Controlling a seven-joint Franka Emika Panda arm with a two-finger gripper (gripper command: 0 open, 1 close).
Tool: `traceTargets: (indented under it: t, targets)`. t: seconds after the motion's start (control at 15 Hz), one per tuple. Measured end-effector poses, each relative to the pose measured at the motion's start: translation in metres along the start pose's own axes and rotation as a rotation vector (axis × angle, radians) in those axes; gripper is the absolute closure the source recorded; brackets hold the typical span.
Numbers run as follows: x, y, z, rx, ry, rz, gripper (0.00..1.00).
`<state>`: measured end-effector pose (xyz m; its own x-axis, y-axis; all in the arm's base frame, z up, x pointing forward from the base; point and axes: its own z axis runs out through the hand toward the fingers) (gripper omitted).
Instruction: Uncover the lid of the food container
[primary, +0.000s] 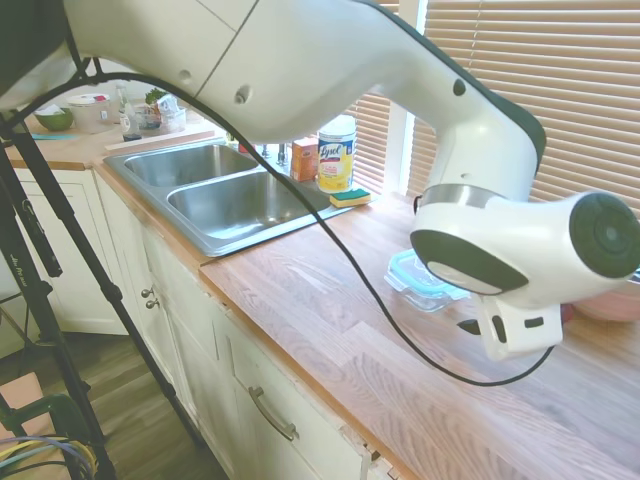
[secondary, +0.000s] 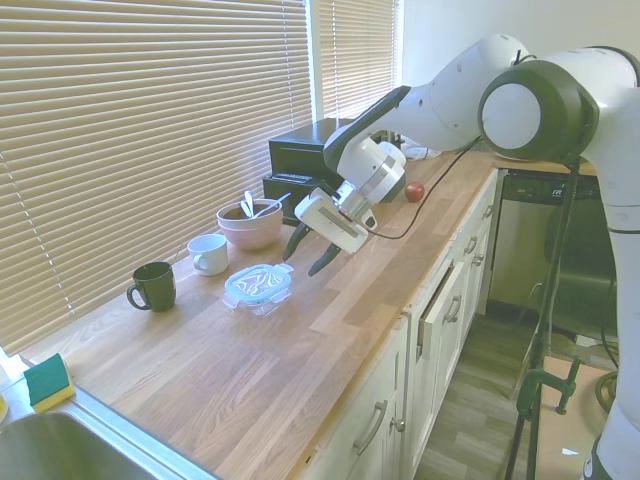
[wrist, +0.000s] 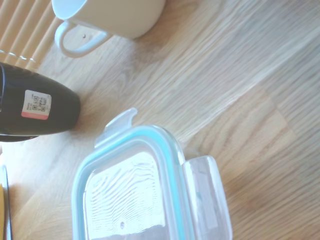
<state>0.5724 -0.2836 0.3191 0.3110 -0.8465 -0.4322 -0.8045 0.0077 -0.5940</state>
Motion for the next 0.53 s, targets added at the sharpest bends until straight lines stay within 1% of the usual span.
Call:
traceTargets:
  t: [0.13, 0.27, 0.53]
  targets:
    - [0.01, 0.013, 0.008, 0.031, -0.039, 0.013, 0.0]
    - [0.014, 0.016, 0.013, 0.056, -0.058, 0.014, 0.0]
    - [0.011, -0.007, 0.019, 0.083, -0.073, -0.02, 0.0]
